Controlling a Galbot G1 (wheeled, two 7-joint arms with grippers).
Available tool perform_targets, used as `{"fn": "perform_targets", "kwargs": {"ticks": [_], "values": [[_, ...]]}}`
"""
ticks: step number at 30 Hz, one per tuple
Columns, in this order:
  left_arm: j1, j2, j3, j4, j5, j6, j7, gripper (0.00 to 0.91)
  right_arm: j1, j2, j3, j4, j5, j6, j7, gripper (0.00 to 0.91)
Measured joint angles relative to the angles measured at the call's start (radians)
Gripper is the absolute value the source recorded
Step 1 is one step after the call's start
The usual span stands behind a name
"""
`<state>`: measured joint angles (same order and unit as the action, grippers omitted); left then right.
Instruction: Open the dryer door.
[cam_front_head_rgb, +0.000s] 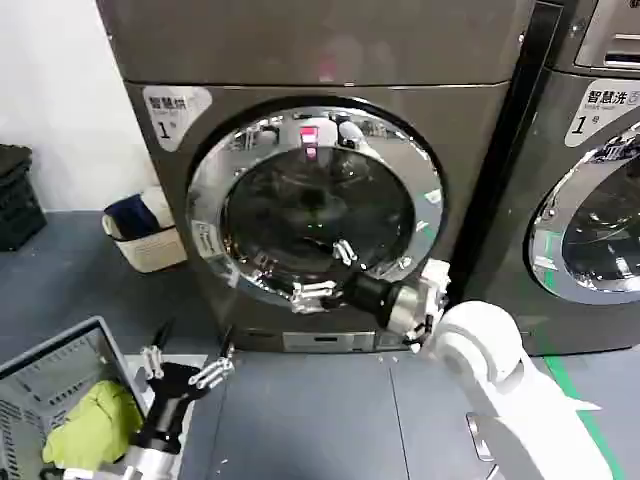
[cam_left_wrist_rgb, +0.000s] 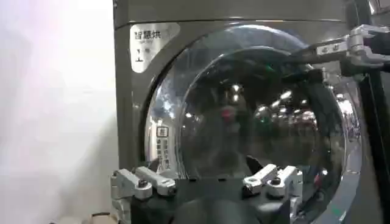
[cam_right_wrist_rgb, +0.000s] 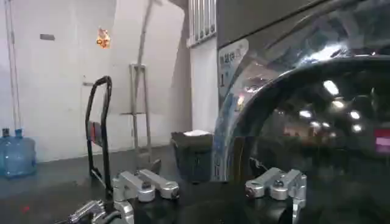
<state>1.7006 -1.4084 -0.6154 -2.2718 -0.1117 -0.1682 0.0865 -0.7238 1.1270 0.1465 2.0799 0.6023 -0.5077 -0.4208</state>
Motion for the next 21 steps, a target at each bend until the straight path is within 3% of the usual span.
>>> {"fn": "perform_targets", "kwargs": {"ticks": [5,21], "values": [[0.007,0.001,-0.003,-0.007,0.000,0.001,0.003,0.907,0.017,0.014,-0.017,-0.037,-0.043,0.036,-0.017,0.907],[0.059,-0.008,-0.026,-0.051,0.001,0.001,0.004,0.907,0.122,0.066,-0.099,-0.201,-0.063,0.101,-0.023,0.907]]}}
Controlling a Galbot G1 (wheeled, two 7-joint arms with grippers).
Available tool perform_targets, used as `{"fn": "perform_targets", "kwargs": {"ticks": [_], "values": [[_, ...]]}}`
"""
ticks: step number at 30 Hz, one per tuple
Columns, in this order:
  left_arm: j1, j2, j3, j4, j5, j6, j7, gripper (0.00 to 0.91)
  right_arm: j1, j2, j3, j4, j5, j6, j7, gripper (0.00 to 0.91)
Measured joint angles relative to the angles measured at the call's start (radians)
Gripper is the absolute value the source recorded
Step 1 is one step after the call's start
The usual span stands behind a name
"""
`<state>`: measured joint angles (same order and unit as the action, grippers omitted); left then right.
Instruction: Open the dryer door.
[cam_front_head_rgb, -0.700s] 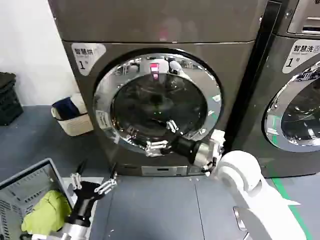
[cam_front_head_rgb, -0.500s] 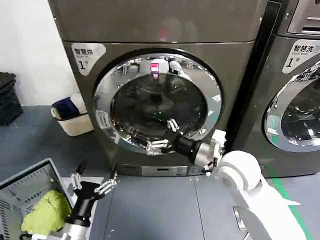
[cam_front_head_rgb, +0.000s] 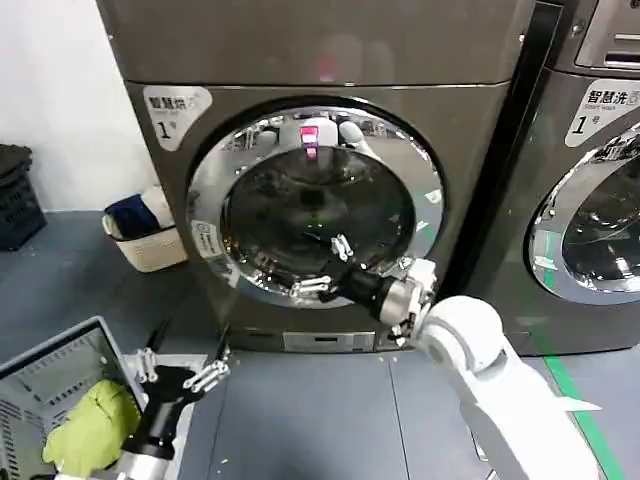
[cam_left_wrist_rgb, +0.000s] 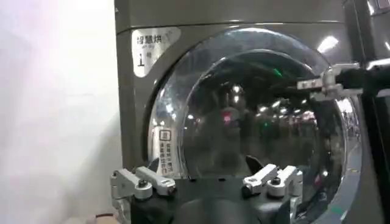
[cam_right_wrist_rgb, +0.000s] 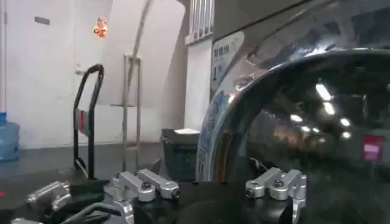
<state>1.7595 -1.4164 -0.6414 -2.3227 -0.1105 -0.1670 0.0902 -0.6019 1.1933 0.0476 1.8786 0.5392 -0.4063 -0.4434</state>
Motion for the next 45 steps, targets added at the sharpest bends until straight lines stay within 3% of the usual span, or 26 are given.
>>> {"fn": "perform_targets", "kwargs": {"ticks": [14,45], "values": [[0.016,0.000,-0.003,-0.008,0.000,0.000,0.000,0.907,0.099,0.056,-0.091,-0.160,0.001,0.024,0.030,0.907],[0.022,0.000,-0.002,-0.011,0.000,-0.003,0.001,0.907,0.197,0.175,-0.182,-0.370,-0.053,0.066,0.027,0.907]]}}
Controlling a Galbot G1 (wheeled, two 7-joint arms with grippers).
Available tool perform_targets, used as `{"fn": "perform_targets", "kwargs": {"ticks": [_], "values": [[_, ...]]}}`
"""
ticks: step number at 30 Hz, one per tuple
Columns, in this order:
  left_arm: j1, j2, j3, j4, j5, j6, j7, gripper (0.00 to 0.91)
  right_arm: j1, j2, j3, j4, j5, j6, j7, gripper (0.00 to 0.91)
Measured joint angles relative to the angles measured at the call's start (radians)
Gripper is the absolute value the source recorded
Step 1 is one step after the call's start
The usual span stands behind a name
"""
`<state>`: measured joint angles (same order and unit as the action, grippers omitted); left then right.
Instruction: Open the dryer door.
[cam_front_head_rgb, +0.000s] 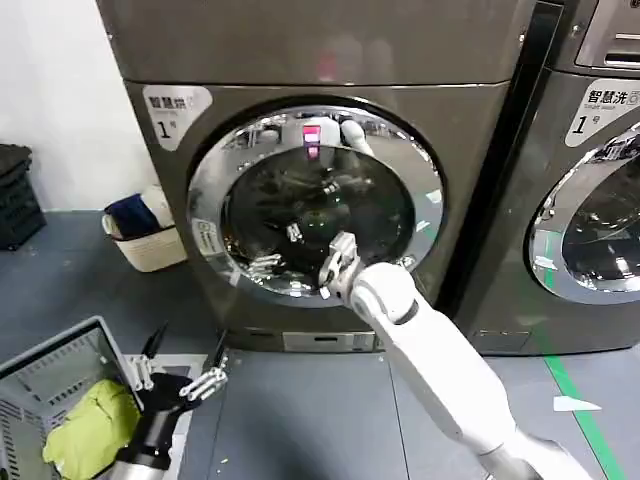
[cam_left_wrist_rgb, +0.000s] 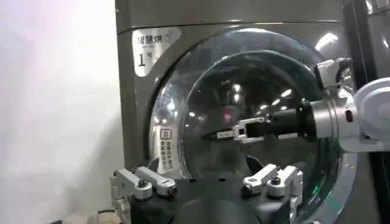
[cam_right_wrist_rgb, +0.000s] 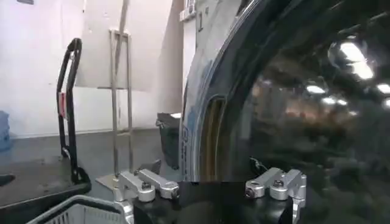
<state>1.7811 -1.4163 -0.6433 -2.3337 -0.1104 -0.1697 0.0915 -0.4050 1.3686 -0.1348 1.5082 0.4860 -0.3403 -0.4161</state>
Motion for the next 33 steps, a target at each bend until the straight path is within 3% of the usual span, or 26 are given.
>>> {"fn": "perform_targets", "kwargs": {"ticks": [33], "values": [[-0.006,-0.001,-0.001,0.003,-0.002,0.001,0.004,0.907,0.073,0.130,-0.071,-0.172,-0.047,0.011,-0.019,0.907]]}}
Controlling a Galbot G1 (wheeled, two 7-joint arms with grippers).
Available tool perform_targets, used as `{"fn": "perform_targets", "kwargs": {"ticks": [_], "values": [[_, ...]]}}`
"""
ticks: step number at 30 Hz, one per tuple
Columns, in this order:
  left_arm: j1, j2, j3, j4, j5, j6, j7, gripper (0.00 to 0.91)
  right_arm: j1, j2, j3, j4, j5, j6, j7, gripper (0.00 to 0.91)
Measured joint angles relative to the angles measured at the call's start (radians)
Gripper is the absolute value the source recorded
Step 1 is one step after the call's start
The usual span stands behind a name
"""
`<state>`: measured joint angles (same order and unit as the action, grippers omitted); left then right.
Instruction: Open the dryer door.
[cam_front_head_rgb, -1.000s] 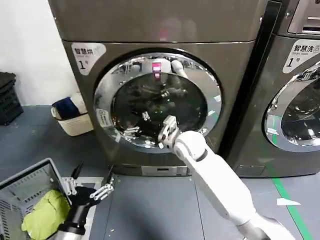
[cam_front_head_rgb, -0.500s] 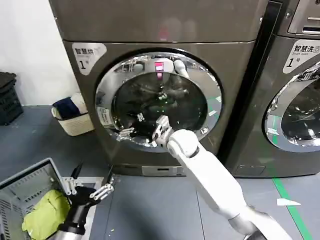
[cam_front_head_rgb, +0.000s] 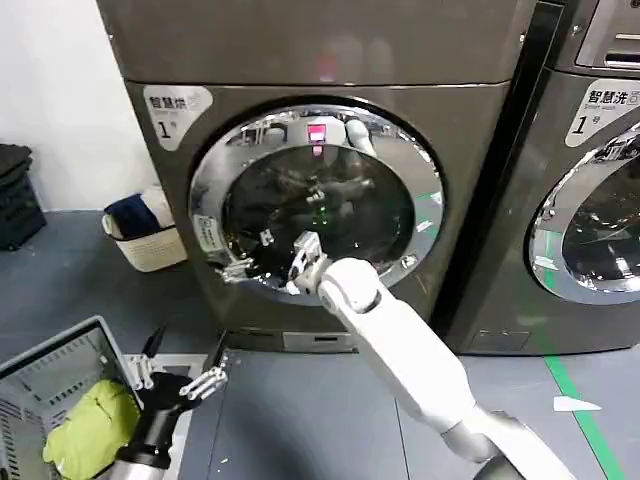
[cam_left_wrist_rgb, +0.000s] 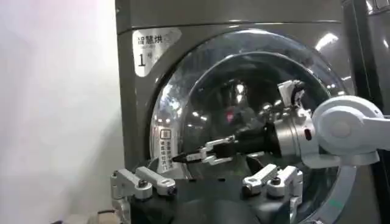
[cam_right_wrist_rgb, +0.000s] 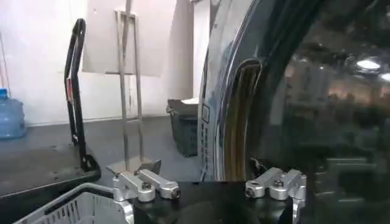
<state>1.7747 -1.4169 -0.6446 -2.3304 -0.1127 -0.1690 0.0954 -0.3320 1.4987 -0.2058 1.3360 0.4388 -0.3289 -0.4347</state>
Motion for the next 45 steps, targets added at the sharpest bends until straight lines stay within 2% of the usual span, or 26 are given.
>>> {"fn": "perform_targets", "kwargs": {"ticks": [14,34,39,45], "values": [[-0.002,-0.001,0.001,-0.001,0.000,0.003,0.007,0.907,0.014,0.011,-0.013,-0.039,-0.004,0.011,-0.023,0.907],[-0.007,0.003,-0.008,-0.001,-0.009,0.007,0.010,0.907,0.021,-0.021,-0.055,-0.022,-0.002,0.050,-0.164,0.907],[-0.008,0.005,-0.014,-0.001,-0.018,0.007,0.012,0.907,0.020,-0.045,-0.073,0.007,0.030,0.054,-0.182,0.907],[-0.007,0.020,-0.046,0.003,-0.072,0.018,0.019,0.907,0.020,-0.091,-0.099,0.069,0.101,0.047,-0.193,0.907]]}}
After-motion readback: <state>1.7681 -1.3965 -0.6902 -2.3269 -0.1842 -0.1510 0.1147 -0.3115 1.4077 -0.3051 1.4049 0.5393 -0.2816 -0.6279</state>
